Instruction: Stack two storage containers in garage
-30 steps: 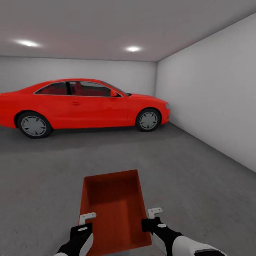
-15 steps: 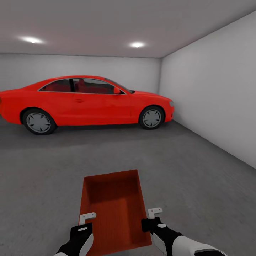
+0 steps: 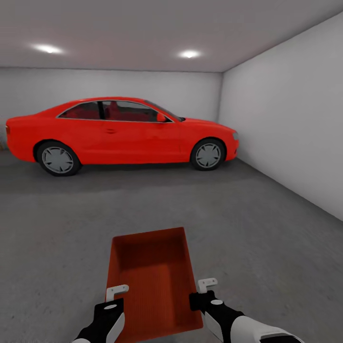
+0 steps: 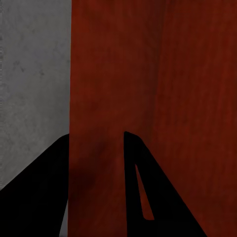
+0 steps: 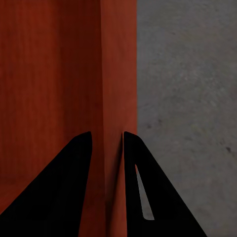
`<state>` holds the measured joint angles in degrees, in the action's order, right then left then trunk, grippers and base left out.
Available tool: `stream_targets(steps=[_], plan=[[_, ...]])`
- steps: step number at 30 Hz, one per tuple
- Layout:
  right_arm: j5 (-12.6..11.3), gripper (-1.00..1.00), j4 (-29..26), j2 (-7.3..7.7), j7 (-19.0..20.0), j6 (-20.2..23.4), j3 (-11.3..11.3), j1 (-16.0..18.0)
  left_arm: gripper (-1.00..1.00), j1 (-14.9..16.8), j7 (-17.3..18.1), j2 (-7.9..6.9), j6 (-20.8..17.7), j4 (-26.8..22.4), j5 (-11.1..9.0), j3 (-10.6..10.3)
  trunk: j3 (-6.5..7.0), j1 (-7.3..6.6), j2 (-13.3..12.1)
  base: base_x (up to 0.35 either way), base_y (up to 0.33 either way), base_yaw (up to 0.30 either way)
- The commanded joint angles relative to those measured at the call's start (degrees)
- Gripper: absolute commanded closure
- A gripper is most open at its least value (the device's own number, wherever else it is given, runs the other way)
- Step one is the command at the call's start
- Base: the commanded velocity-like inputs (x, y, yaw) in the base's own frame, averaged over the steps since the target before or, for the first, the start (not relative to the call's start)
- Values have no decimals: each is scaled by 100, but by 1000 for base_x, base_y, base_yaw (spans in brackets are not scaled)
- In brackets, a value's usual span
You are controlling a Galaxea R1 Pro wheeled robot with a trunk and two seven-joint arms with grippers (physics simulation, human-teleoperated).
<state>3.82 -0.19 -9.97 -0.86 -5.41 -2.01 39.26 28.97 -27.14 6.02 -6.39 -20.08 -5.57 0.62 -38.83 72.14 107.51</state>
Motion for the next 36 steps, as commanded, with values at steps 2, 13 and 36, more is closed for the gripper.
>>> stream_targets(steps=[2, 13, 36], plan=[[10, 100, -69, 13, -28, -12, 209, 11, 100, -6, 103, -8, -11, -3, -78, -168, -24, -1, 3, 0, 0, 84], [12, 100, -69, 5, -28, -12, 210, 11, 100, -6, 102, -22, -20, 18, -76, -168, -120, -1, 3, 0, 0, 83], [4, 100, -69, 12, -28, -12, 210, 11, 100, -6, 103, -22, -20, 22, -76, -168, -311, -1, 3, 0, 0, 47]])
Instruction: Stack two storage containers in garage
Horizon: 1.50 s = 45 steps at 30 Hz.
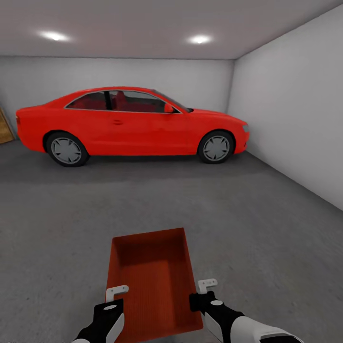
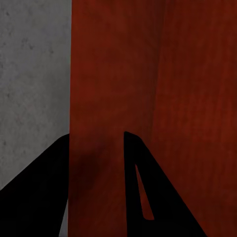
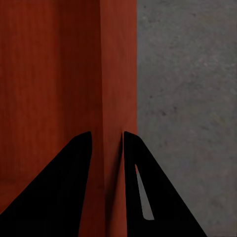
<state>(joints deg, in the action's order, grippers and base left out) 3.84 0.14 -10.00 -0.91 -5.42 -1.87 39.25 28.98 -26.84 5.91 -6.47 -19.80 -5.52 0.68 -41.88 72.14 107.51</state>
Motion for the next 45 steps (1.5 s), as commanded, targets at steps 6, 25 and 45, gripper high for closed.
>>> stream_targets(steps=[6, 25, 45], plan=[[3, 100, -102, 15, -23, -12, 196, 12, 100, -7, 71, -11, -12, -6, -81, -173, -53, -1, 3, 0, 0, 0], [4, 100, -102, 15, -23, -12, 196, 12, 100, -7, 70, -11, -12, -6, -81, -173, -203, -1, 3, 0, 0, 0], [4, 100, -102, 7, -27, -12, 196, 12, 100, -7, 71, -11, -12, -6, -81, -173, -361, -1, 3, 0, 0, 0]])
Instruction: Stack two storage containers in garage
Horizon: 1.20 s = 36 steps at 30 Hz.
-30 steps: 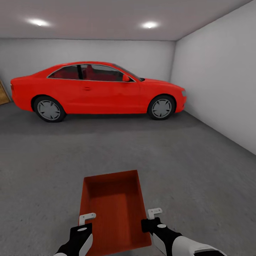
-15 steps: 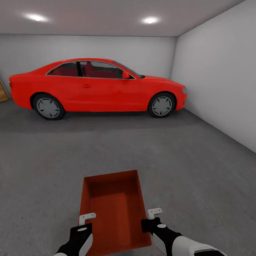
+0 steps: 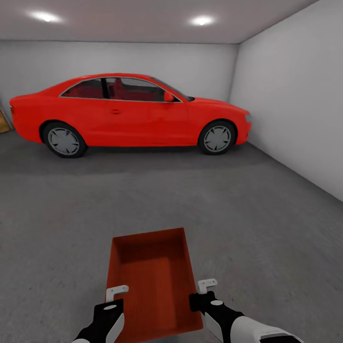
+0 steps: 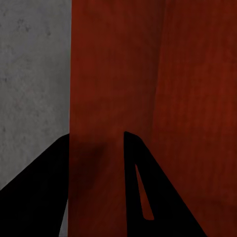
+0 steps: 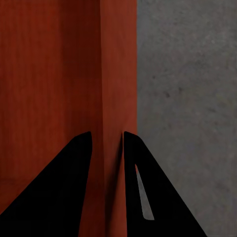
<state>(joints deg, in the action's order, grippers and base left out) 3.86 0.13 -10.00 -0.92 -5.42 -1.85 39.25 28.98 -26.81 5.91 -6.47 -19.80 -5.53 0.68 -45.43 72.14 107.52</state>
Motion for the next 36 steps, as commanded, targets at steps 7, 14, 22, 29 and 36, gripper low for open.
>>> stream_targets(steps=[7, 14, 22, 29, 36], plan=[[5, 100, -101, 7, -31, -13, 194, 12, 100, -7, 68, -11, -12, -6, -80, -174, -61, -1, 3, 0, 0, 0], [4, 100, -101, 10, -31, -15, 194, 12, 100, -7, 63, 7, -12, -20, -80, -174, -117, -1, 3, 0, 0, 0], [5, 100, -101, 7, -31, -13, 194, 12, 100, -7, 62, 31, -12, -31, -81, -174, -173, -1, 3, 0, 0, 0], [4, 100, -101, 7, -31, -12, 194, 12, 100, -7, 62, 33, -13, -33, -87, -169, -275, 109, 203, 0, 0, 0], [5, 100, -101, 7, -31, -19, 194, 12, 100, -7, 62, 33, -13, -33, -89, -166, -401, 263, 484, 0, 0, 0]])
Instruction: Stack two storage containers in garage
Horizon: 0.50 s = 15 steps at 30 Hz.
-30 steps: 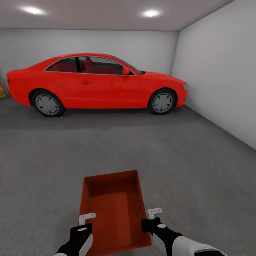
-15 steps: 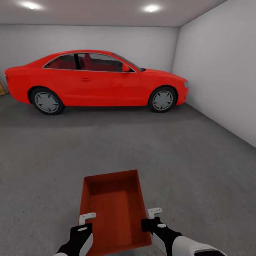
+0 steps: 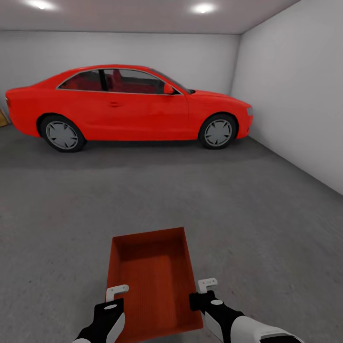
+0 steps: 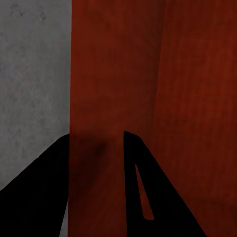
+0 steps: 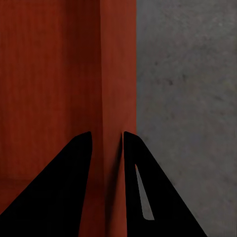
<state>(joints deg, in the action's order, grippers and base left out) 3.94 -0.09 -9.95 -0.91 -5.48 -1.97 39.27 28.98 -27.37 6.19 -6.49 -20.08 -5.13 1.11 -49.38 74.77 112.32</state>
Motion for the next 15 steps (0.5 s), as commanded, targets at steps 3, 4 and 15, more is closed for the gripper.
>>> stream_targets(steps=[3, 4, 15], plan=[[0, 100, -79, 2, -32, -14, 206, 10, 100, -7, 117, 5, -11, -5, -128, -208, -60, 66, 124, 0, 0, 0], [-1, 100, -79, 2, -32, -14, 206, 10, 100, -7, 119, 5, -11, -5, -128, -208, -78, 88, 164, 0, 0, 0], [-3, 100, -79, 2, -32, -14, 206, 10, 100, -7, 117, 5, -11, -5, -128, -208, -275, 329, 606, 0, 0, 0]])
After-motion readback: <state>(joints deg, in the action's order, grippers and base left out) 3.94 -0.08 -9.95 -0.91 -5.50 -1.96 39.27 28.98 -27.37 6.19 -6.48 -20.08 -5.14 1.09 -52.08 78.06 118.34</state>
